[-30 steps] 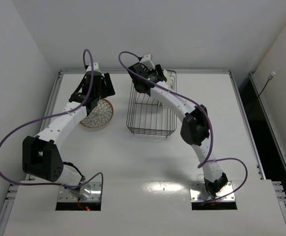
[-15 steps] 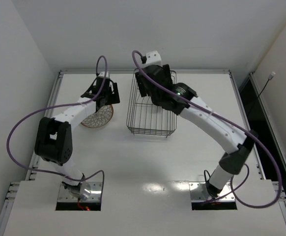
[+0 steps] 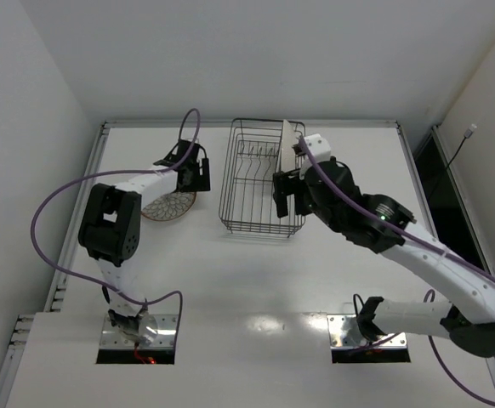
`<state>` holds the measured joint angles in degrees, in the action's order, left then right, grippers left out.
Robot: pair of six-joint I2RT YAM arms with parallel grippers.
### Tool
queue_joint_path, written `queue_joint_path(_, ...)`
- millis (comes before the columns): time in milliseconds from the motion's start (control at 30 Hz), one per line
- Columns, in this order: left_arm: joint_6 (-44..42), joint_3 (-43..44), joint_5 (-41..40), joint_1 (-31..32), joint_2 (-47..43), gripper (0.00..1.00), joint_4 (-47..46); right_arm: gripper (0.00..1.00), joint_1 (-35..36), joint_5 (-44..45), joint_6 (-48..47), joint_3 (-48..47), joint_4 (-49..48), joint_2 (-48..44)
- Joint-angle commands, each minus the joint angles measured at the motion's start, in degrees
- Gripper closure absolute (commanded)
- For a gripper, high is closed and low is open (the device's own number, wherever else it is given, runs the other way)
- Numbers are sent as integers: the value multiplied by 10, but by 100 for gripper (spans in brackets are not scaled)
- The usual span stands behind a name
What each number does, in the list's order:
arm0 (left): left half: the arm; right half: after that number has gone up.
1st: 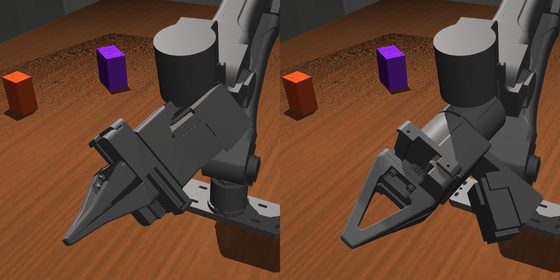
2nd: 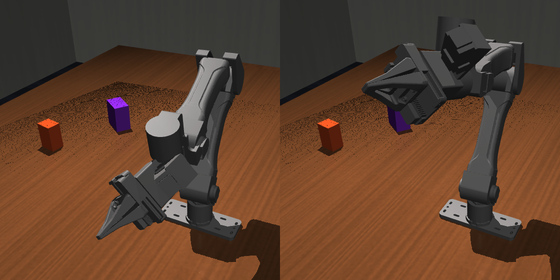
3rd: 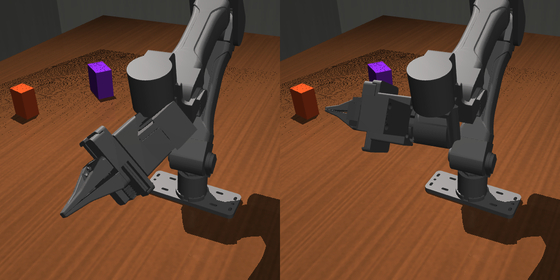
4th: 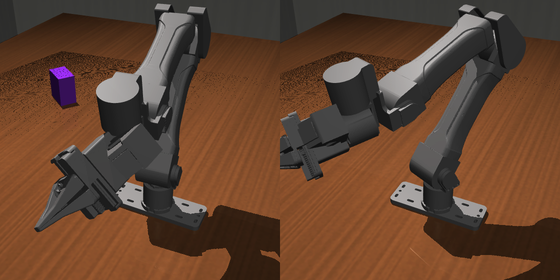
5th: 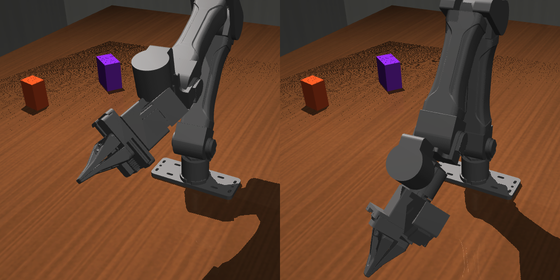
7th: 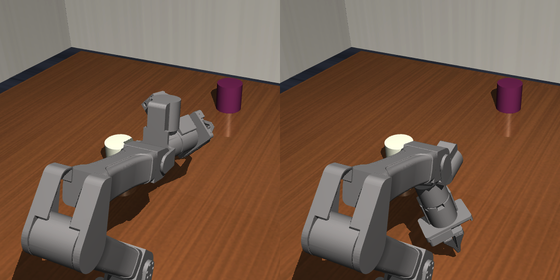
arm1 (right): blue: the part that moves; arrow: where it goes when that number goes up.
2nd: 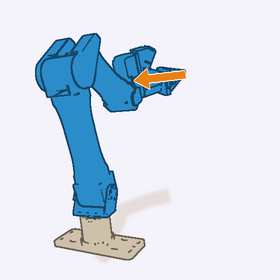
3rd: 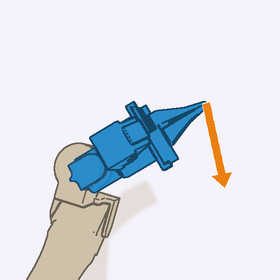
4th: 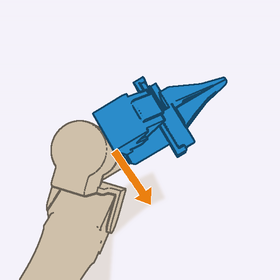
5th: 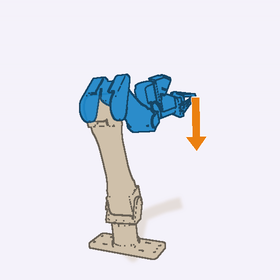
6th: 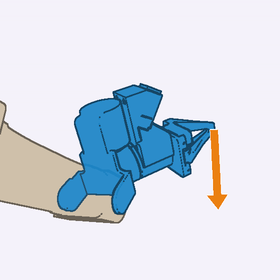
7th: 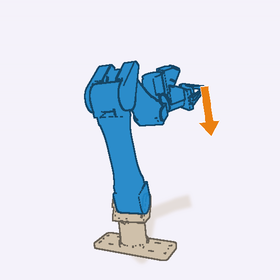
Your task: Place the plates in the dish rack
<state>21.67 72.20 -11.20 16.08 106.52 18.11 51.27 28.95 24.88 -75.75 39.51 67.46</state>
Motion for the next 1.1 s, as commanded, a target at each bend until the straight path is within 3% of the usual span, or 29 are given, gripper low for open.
queue_joint_path(0, -15, 29, -36, 1, 25, 27, 8, 15, 2, -23, 24, 21, -20, -50)
queue_joint_path(400, -25, 72, -142, 20, 106, 27, 68, 12, 2, -46, 54, 77, -13, -136)
queue_joint_path(533, -36, 85, -171, 31, 134, 34, 83, 12, 2, -51, 65, 82, -6, -155)
queue_joint_path(667, -42, 101, -182, 37, 164, 55, 96, 10, 2, -51, 76, 82, 18, -180)
queue_joint_path(733, -42, 101, -182, 37, 186, 60, 102, 10, 2, -51, 76, 77, 26, -195)
queue_joint_path(933, -42, 117, -193, 42, 206, 97, 123, 5, 2, -35, 89, 60, 74, -232)
queue_joint_path(1067, -42, 117, -199, 48, 206, 100, 123, 1, 2, -29, 100, 60, 88, -250)
